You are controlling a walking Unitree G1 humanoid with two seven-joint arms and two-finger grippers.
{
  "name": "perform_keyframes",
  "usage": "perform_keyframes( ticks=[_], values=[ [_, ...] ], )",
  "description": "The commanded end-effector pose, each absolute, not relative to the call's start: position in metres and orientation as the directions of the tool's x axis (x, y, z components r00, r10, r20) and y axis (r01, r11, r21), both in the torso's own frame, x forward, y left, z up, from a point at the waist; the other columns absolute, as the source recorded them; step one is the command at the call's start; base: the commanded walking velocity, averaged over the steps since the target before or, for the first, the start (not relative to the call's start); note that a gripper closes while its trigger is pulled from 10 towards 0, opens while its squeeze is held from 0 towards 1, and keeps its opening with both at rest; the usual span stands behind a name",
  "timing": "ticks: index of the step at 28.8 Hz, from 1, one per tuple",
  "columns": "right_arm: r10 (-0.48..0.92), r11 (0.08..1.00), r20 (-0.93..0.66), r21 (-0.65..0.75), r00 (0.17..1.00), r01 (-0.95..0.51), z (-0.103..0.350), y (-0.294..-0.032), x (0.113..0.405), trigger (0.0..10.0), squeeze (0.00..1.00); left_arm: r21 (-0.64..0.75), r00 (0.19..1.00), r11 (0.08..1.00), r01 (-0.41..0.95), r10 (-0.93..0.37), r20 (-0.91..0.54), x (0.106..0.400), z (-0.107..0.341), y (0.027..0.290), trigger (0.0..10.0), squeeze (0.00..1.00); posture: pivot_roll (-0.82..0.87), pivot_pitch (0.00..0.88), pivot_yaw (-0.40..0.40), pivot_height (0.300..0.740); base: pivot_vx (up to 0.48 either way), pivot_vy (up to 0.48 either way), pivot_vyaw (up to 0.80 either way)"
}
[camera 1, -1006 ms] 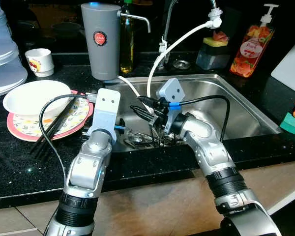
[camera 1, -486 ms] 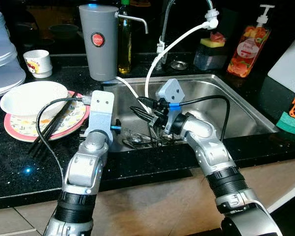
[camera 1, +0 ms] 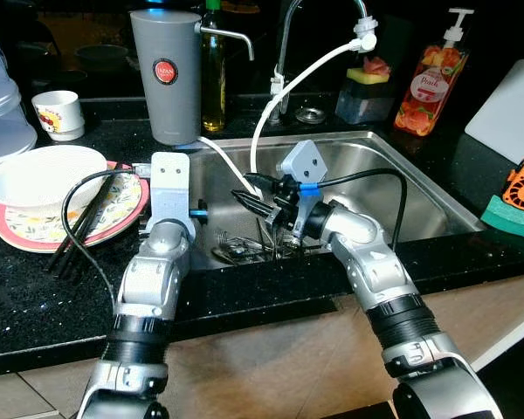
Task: Kitchen organization
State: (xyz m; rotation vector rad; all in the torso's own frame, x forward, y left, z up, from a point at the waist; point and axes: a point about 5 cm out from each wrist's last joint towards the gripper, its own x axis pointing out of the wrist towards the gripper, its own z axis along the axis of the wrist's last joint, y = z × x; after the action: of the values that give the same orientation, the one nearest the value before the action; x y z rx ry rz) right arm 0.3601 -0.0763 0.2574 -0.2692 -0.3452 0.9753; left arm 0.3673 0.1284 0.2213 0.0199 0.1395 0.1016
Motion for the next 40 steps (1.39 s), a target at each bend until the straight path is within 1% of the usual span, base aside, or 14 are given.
perform_keyframes(
  ticks=[1,2,6,15,16,17,19,20,21,30,33,34,36,40],
  values=[
    [0.925,0.379,0.148,-0.364,0.349,-0.851,0.264,-0.069,0.345,10.0,0.0,0.039,0.962,0.992,-0.124,0.13,-0.241,0.37,0.201,0.137,10.0,0.0,-0.04,0.13,-0.058,0.74,0.0,0.0,0.0],
    [0.953,0.303,0.136,-0.356,0.272,-0.884,0.264,-0.067,0.337,10.0,0.0,0.043,0.961,0.991,-0.127,0.134,-0.242,0.372,0.201,0.138,10.0,0.0,-0.04,0.13,-0.058,0.74,0.0,0.0,0.0],
    [0.977,0.211,0.101,-0.368,0.186,-0.906,0.261,-0.065,0.327,10.0,0.0,0.048,0.958,0.991,-0.128,0.136,-0.252,0.374,0.202,0.14,10.0,0.0,-0.04,0.132,-0.059,0.74,0.0,0.0,0.0],
    [0.981,0.176,-0.009,-0.368,0.193,-0.913,0.247,-0.066,0.327,10.0,0.0,0.08,0.949,0.992,-0.097,0.117,-0.291,0.379,0.197,0.138,10.0,0.0,-0.03,0.134,-0.053,0.74,0.0,0.0,0.0],
    [0.976,0.181,-0.052,-0.359,0.214,-0.916,0.244,-0.067,0.329,10.0,0.0,0.085,0.947,0.992,-0.093,0.114,-0.3,0.379,0.195,0.137,7.5,0.0,-0.03,0.134,-0.053,0.74,0.0,0.0,0.0],
    [0.964,0.185,-0.12,-0.347,0.239,-0.919,0.237,-0.07,0.331,10.0,0.0,0.093,0.946,0.991,-0.091,0.116,-0.303,0.379,0.195,0.137,6.5,0.0,-0.03,0.135,-0.052,0.74,0.0,0.0,0.0],
    [0.927,0.204,-0.234,-0.34,0.292,-0.918,0.226,-0.075,0.337,10.0,0.0,0.109,0.945,0.99,-0.09,0.119,-0.305,0.379,0.194,0.138,7.9,0.0,-0.03,0.135,-0.052,0.74,0.0,0.0,0.0],
    [0.927,0.204,-0.234,-0.34,0.292,-0.918,0.226,-0.075,0.337,10.0,0.0,0.109,0.945,0.99,-0.09,0.119,-0.305,0.379,0.194,0.138,7.9,0.0,-0.03,0.135,-0.052,0.74,0.0,0.0,0.0],
    [0.916,0.213,-0.26,-0.333,0.307,-0.918,0.223,-0.077,0.339,10.0,0.0,0.116,0.945,0.989,-0.089,0.121,-0.303,0.38,0.195,0.138,10.0,0.0,-0.03,0.136,-0.051,0.74,0.0,0.0,0.0],
    [0.87,0.396,-0.184,-0.295,0.458,-0.87,0.225,-0.08,0.357,10.0,0.0,0.129,0.944,0.989,-0.074,0.111,-0.31,0.38,0.195,0.137,10.0,0.0,-0.03,0.137,-0.05,0.74,0.0,0.0,0.0],
    [0.847,0.445,-0.169,-0.295,0.505,-0.845,0.225,-0.082,0.363,10.0,0.0,0.108,0.937,0.991,-0.077,0.109,-0.331,0.379,0.193,0.137,8.1,0.0,-0.03,0.136,-0.05,0.74,0.0,0.0,0.0],
    [0.838,0.463,-0.164,-0.292,0.52,-0.837,0.225,-0.083,0.365,10.0,0.0,0.099,0.935,0.992,-0.078,0.107,-0.339,0.379,0.192,0.137,0.7,0.0,-0.03,0.136,-0.05,0.74,0.0,0.0,0.0],
    [0.82,0.497,-0.15,-0.289,0.552,-0.818,0.227,-0.085,0.37,10.0,0.0,0.076,0.932,0.994,-0.08,0.102,-0.349,0.378,0.19,0.137,0.0,0.0,-0.03,0.135,-0.051,0.74,0.0,0.0,0.0],
    [0.811,0.515,-0.144,-0.284,0.567,-0.809,0.227,-0.086,0.372,10.0,0.0,0.065,0.93,0.994,-0.083,0.1,-0.352,0.378,0.19,0.137,0.0,0.0,-0.03,0.133,-0.051,0.74,0.0,0.0,0.0]
  ],
)
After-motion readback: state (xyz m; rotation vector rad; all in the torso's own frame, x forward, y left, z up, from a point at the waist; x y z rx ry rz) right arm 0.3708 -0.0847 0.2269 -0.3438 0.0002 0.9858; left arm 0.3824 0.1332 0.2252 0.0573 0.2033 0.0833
